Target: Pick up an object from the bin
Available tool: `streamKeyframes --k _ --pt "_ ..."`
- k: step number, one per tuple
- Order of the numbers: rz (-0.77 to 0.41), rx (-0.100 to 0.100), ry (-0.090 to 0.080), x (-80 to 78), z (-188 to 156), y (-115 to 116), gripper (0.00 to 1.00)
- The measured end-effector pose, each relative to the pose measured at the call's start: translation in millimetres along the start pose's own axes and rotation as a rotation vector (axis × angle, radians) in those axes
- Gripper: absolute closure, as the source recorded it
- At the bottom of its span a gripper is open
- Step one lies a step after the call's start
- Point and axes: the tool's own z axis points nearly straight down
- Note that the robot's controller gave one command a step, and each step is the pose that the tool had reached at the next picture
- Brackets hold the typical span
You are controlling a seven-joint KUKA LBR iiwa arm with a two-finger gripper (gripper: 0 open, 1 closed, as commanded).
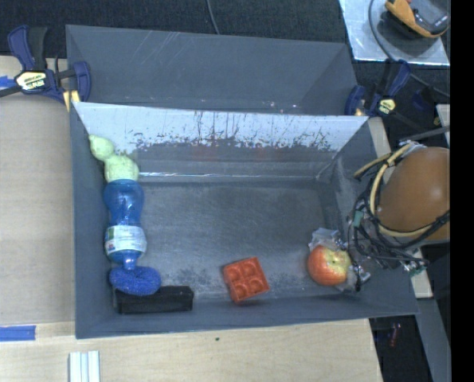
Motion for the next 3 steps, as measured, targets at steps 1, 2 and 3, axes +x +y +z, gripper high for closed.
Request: streamKeyframes --k 1,2,3 --pt "0.0 0.0 0.0 0.0 0.0 0.0 1.0" --pt "-0.001 0.0 0.0 0.0 0.1 0.0 1.0" --pt "-0.001 0.0 0.0 0.0 0.1 0.1 1.0"
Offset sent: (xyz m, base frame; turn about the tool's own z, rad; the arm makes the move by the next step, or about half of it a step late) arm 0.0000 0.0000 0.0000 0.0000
